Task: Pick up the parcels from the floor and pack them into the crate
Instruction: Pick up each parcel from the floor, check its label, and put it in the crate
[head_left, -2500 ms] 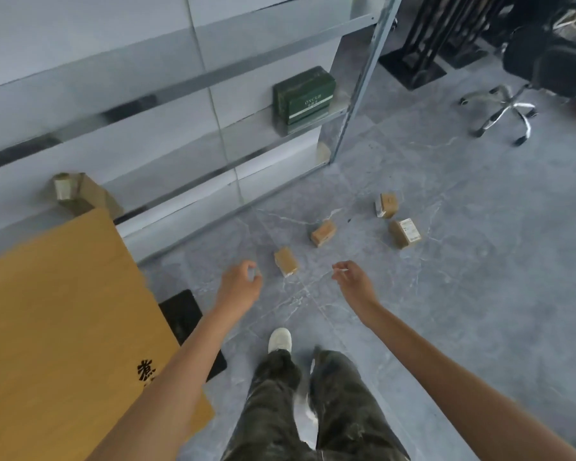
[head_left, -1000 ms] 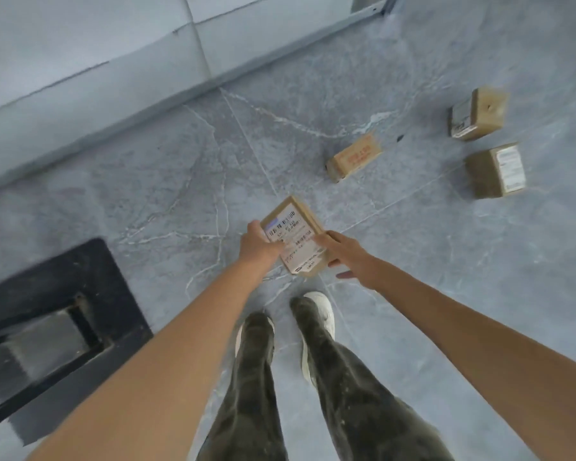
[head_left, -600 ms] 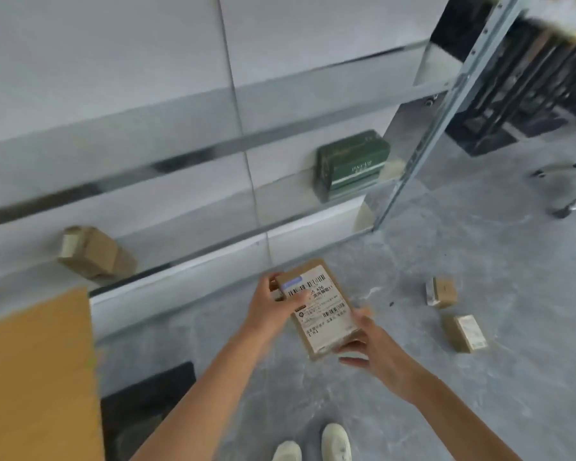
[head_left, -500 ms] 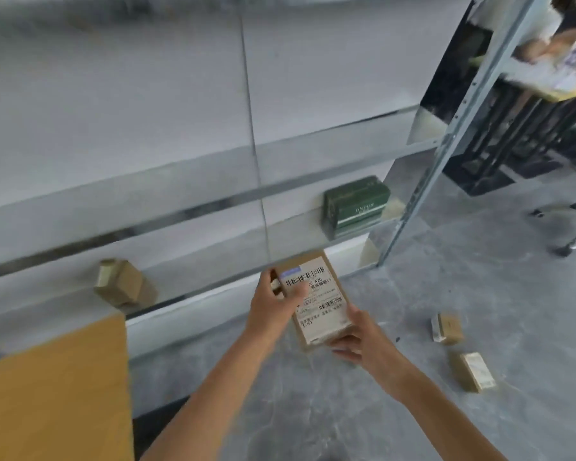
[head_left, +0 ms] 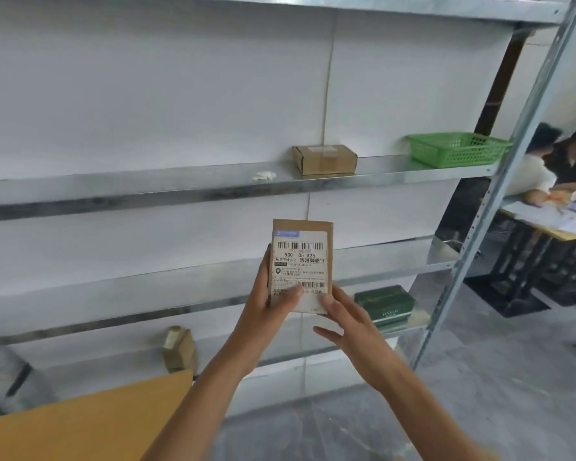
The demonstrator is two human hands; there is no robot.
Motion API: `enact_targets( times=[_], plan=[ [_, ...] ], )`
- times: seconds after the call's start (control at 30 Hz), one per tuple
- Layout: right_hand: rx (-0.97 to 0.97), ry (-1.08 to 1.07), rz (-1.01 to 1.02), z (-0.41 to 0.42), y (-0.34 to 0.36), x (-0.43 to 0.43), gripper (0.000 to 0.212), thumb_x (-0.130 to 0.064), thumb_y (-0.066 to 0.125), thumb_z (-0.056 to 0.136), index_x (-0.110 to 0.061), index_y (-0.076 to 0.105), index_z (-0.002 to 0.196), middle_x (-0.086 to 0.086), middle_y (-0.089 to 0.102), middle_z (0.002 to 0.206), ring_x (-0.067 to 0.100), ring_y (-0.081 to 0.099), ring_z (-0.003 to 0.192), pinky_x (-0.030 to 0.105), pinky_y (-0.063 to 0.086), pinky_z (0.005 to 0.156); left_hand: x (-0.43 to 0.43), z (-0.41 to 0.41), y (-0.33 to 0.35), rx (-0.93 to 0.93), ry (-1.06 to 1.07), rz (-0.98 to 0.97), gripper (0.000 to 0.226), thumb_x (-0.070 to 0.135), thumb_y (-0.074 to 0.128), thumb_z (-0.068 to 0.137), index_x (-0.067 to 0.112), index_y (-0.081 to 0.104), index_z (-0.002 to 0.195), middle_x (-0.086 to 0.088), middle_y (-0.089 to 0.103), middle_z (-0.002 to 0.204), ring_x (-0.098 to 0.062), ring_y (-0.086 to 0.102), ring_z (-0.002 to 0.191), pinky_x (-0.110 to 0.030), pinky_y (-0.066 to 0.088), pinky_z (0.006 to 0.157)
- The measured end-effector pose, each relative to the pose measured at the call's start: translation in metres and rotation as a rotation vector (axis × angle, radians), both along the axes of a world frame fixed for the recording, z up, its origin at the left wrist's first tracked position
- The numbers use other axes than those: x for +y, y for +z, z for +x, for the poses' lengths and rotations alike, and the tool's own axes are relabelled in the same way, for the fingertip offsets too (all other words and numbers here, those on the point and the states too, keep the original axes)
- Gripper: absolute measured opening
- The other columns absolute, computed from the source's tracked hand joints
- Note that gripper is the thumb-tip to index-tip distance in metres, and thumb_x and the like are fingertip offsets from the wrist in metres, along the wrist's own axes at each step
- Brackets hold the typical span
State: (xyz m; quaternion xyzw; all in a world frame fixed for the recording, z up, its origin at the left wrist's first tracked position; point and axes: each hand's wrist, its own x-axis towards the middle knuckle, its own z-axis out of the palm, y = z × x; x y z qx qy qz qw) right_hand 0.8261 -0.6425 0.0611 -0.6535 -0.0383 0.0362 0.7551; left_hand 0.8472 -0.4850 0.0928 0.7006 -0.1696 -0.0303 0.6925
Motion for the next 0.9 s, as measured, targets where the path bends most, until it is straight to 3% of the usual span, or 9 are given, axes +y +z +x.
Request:
enact_targets(
  times=[0.07,0.17,0.37,0.53,0.67,0.77,0.83,0.9],
  plan=[
    [-0.001,0.011,-0.021,-0.012,0.004,0.009,0.048,-0.049,0.057,0.082,-0.042,0.049,0.129,-0.017,0.065,0.118,0.007,0.058,0.115,0.037,0.05,0.098,0.015,-0.017,0.004,-0.013,0.011,0.048,0.068,0.032,0.058,0.088,0.054,0.018,0.139,0.033,0.047,0.13,0.011,0.051,0.114,-0.021,0.049,0.093],
    [0.001,0.048,-0.015,-0.035,0.006,0.019,0.04,-0.052,0.056,0.081,-0.049,0.052,0.121,-0.017,0.065,0.115,0.012,0.061,0.112,0.038,0.051,0.097,0.03,-0.048,0.004,0.0,0.081,0.1,0.078,0.043,0.062,0.079,0.053,0.016,0.141,0.029,0.05,0.128,0.007,0.053,0.113,-0.028,0.049,0.095],
    [-0.026,0.133,0.007,-0.091,0.005,0.027,0.051,-0.053,0.056,0.08,-0.034,0.056,0.127,-0.007,0.066,0.117,0.02,0.061,0.11,0.043,0.05,0.097,0.041,-0.124,0.004,0.046,0.296,0.09,0.06,0.032,0.071,0.078,0.045,0.036,0.125,0.017,0.06,0.111,-0.003,0.065,0.094,-0.015,0.053,0.073],
    [-0.052,0.148,0.038,-0.14,-0.003,0.035,0.033,-0.042,0.051,0.09,-0.035,0.059,0.12,-0.006,0.068,0.113,0.017,0.065,0.103,0.035,0.054,0.09,0.039,-0.188,-0.006,0.113,0.414,0.051,0.051,0.026,0.072,0.08,0.03,0.041,0.12,0.013,0.062,0.106,0.008,0.064,0.083,-0.014,0.053,0.067],
    [-0.016,0.13,0.061,-0.18,-0.008,0.049,0.028,-0.036,0.047,0.095,-0.028,0.062,0.118,0.001,0.069,0.108,0.022,0.065,0.101,0.036,0.054,0.088,0.051,-0.241,-0.013,0.184,0.516,0.035,0.04,0.03,0.07,0.081,0.024,0.046,0.112,0.01,0.06,0.116,-0.002,0.062,0.1,-0.021,0.053,0.078],
    [-0.005,0.202,0.052,-0.212,-0.008,0.063,0.027,-0.032,0.047,0.096,-0.024,0.063,0.116,0.003,0.071,0.103,0.024,0.065,0.099,0.033,0.055,0.083,0.075,-0.281,-0.013,0.158,0.596,0.043,0.056,0.034,0.074,0.077,0.033,0.04,0.121,0.017,0.05,0.126,-0.012,0.052,0.118,-0.03,0.047,0.091],
    [-0.013,0.274,0.039,-0.232,-0.005,0.075,0.027,-0.03,0.047,0.096,-0.024,0.063,0.117,0.002,0.072,0.102,0.021,0.066,0.096,0.03,0.055,0.08,0.092,-0.306,-0.005,0.146,0.649,0.067,0.074,0.031,0.074,0.078,0.04,0.027,0.134,0.02,0.038,0.133,-0.008,0.042,0.121,-0.03,0.04,0.097],
    [-0.014,0.327,0.042,-0.252,-0.003,0.089,0.027,-0.03,0.048,0.095,-0.022,0.063,0.117,0.003,0.072,0.103,0.018,0.067,0.094,0.031,0.055,0.082,0.109,-0.33,0.002,0.121,0.673,0.098,0.072,0.029,0.072,0.079,0.042,0.027,0.134,0.021,0.037,0.133,0.001,0.039,0.117,-0.026,0.033,0.097]
  ],
)
